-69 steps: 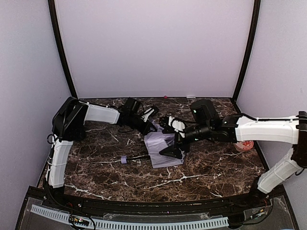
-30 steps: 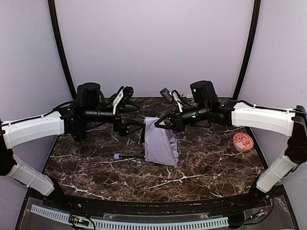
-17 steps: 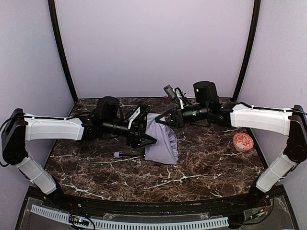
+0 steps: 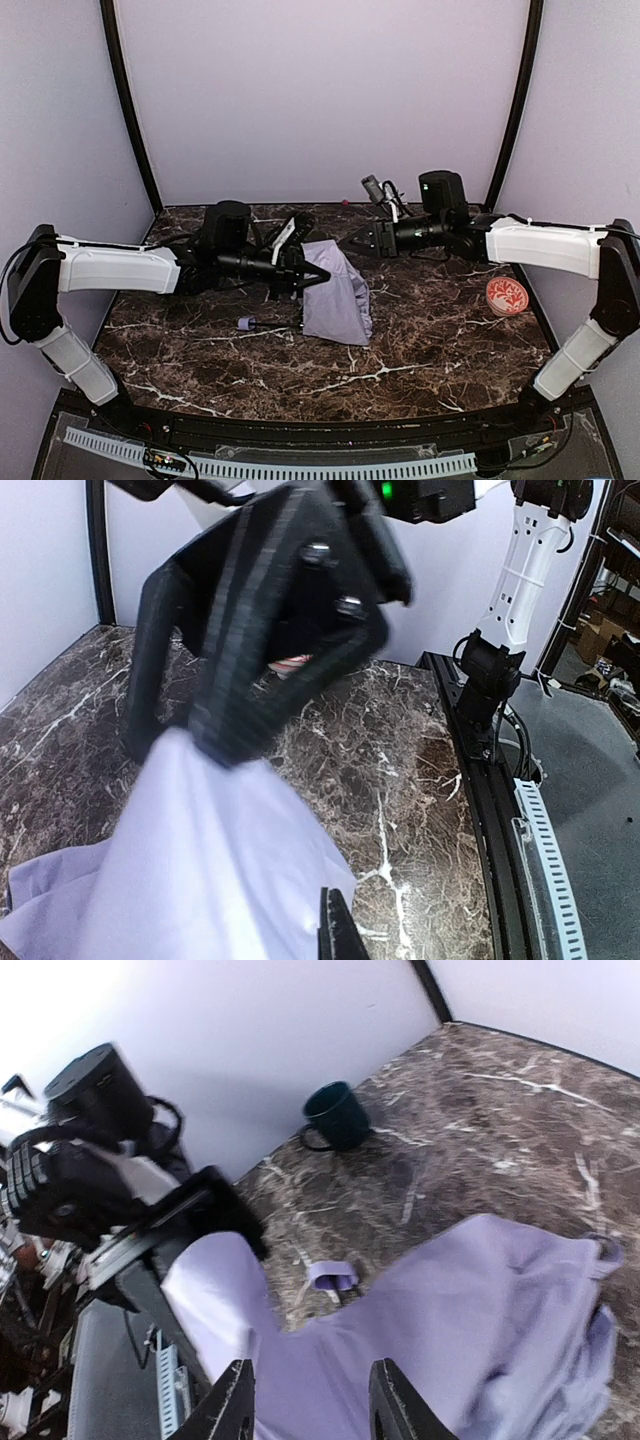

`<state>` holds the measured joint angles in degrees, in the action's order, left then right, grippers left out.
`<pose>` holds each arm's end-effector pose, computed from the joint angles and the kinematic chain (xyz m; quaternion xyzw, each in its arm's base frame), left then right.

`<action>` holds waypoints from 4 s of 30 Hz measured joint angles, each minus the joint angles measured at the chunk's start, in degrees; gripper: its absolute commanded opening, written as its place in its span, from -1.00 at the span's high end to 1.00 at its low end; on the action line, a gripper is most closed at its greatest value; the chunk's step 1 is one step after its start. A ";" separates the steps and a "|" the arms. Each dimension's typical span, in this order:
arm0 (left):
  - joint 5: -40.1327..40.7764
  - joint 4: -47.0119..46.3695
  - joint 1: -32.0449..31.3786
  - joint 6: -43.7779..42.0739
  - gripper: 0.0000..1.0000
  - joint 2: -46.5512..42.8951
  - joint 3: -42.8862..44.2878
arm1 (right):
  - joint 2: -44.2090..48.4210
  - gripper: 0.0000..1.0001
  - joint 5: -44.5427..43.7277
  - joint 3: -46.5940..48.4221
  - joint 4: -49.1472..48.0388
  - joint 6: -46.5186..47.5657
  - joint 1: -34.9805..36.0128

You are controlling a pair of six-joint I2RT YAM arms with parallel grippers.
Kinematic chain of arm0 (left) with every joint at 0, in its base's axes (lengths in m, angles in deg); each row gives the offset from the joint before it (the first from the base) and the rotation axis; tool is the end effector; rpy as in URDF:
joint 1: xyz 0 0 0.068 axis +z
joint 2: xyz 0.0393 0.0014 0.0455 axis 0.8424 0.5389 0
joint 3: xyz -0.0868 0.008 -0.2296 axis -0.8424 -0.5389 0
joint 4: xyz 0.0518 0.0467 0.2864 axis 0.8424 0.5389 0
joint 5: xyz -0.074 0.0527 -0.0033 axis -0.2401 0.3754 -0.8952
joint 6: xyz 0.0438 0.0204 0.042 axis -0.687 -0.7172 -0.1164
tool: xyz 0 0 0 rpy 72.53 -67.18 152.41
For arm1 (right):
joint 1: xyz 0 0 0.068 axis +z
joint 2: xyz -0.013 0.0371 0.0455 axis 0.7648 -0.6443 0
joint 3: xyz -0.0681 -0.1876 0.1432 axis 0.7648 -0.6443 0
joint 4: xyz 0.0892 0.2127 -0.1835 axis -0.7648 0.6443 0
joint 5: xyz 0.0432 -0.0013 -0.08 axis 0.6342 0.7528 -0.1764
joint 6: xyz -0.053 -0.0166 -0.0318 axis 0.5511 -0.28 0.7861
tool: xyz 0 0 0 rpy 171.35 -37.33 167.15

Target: Put away the umbrella

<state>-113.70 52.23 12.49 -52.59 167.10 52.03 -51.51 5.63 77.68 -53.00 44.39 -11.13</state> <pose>0.2574 -0.3006 0.2115 0.4994 0.5858 -0.4444 0.4582 0.2887 0.2748 0.2421 -0.3417 0.7177 0.5140 0.3225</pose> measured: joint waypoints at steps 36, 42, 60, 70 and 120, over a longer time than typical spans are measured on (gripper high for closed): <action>-0.94 16.24 5.86 -7.28 1.00 30.14 27.65 | -31.67 0.47 7.56 5.73 5.46 12.72 -4.76; -1.18 19.32 7.34 -7.23 1.00 31.12 25.81 | -24.09 0.24 -0.35 3.28 4.72 7.48 -8.35; -2.56 10.14 7.67 -0.46 1.00 31.15 25.49 | -13.68 -0.61 -2.49 -2.56 0.22 2.40 -8.39; -3.15 5.05 7.67 3.21 0.62 31.15 24.72 | -19.65 1.00 3.10 -3.13 -6.43 -3.98 -3.28; 24.48 26.93 -5.03 -53.62 -0.38 26.38 18.71 | -38.12 0.92 13.09 9.07 -2.73 -1.64 -9.81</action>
<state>-89.22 79.15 7.46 -106.20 193.48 70.74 -89.63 18.72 86.75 -55.73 42.75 -20.94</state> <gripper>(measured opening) 0.770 0.038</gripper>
